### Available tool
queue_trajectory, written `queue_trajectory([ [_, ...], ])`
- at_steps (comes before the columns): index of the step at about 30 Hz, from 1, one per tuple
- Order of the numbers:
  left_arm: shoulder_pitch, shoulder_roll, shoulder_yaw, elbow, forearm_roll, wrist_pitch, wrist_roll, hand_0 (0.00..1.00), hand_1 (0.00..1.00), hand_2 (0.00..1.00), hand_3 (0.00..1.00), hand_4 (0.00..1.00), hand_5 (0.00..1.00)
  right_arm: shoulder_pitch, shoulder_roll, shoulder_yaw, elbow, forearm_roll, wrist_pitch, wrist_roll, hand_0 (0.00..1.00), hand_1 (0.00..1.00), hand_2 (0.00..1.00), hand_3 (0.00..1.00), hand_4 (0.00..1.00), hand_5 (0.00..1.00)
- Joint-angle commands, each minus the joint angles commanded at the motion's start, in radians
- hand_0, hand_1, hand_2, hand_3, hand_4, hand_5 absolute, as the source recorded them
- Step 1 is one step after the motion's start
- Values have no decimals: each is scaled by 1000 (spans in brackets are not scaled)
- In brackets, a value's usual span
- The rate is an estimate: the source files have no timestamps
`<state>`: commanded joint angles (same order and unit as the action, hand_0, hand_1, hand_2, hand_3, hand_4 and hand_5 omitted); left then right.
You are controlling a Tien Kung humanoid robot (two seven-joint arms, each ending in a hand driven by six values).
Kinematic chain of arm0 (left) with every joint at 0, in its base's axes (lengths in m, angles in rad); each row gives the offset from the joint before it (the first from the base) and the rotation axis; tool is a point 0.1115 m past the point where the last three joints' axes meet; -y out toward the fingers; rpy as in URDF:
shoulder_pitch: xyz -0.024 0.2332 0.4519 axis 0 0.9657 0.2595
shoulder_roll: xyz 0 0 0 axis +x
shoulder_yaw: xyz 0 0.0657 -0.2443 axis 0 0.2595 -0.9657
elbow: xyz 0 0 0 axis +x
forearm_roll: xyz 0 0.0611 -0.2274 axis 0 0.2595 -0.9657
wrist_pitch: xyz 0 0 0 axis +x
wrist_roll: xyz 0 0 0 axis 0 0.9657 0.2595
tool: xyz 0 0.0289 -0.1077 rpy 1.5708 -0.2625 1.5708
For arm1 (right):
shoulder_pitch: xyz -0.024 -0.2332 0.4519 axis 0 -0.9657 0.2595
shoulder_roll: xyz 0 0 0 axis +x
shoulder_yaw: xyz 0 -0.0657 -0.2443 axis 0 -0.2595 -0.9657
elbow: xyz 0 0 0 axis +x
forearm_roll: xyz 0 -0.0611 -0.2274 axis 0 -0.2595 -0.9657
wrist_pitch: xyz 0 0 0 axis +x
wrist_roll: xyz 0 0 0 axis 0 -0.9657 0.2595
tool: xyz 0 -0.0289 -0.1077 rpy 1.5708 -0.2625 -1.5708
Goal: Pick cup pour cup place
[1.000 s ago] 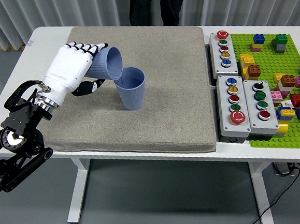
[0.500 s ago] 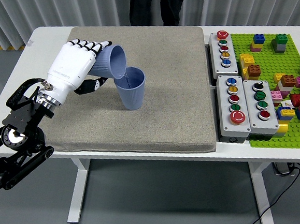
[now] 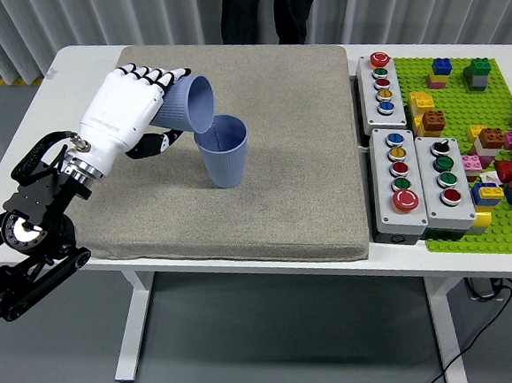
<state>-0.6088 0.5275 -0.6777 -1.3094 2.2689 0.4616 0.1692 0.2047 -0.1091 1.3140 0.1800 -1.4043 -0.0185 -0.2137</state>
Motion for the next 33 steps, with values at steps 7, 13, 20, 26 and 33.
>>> queue_trajectory([
  [7, 4, 3, 8, 3, 0, -2, 1, 583, 529, 547, 595, 652, 113, -7, 2, 2, 0, -6, 1, -1, 689, 658, 578, 586, 2, 33],
  [13, -2, 6, 18, 8, 0, 0, 4, 583, 528, 547, 592, 651, 113, -9, 3, 1, 0, -5, 0, -2, 688, 658, 578, 586, 2, 34],
  [20, 0, 6, 15, 16, 0, 3, 7, 582, 529, 546, 591, 650, 112, -11, 2, 2, 0, -5, 0, -1, 689, 658, 578, 586, 2, 32],
  [26, -6, 9, 19, 16, 0, 4, 8, 582, 529, 546, 589, 650, 112, -10, 2, 2, 0, -5, 1, -1, 688, 658, 578, 586, 2, 33],
  [33, -37, 24, 51, 11, 0, 1, 14, 582, 529, 546, 589, 650, 113, -4, 0, -1, 0, 2, 0, -1, 689, 658, 578, 586, 2, 31],
])
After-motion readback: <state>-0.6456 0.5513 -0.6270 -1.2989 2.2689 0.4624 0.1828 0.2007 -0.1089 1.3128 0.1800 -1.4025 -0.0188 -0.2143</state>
